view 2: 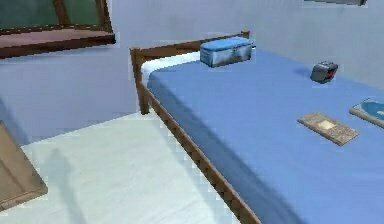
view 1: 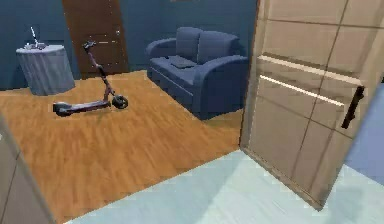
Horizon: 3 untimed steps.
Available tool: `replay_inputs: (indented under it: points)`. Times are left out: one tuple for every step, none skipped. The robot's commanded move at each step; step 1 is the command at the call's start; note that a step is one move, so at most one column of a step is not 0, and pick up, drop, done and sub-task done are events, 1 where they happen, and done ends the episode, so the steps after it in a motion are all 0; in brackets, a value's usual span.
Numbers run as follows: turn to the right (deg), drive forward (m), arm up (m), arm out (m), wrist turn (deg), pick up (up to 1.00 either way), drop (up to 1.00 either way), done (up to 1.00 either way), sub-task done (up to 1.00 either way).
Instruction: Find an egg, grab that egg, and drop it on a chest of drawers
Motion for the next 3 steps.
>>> replay_inputs:
  points:
    - [0.0, 0.3, 0.0, 0.0, 0.0, 0.0, 0.0, 0.0, 0.0]
    - [0.0, 0.55, 0.0, 0.0, 0.0, 0.0, 0.0, 0.0, 0.0]
    - [-45.0, 0.0, 0.0, 0.0, 0.0, 0.0, 0.0, 0.0, 0.0]
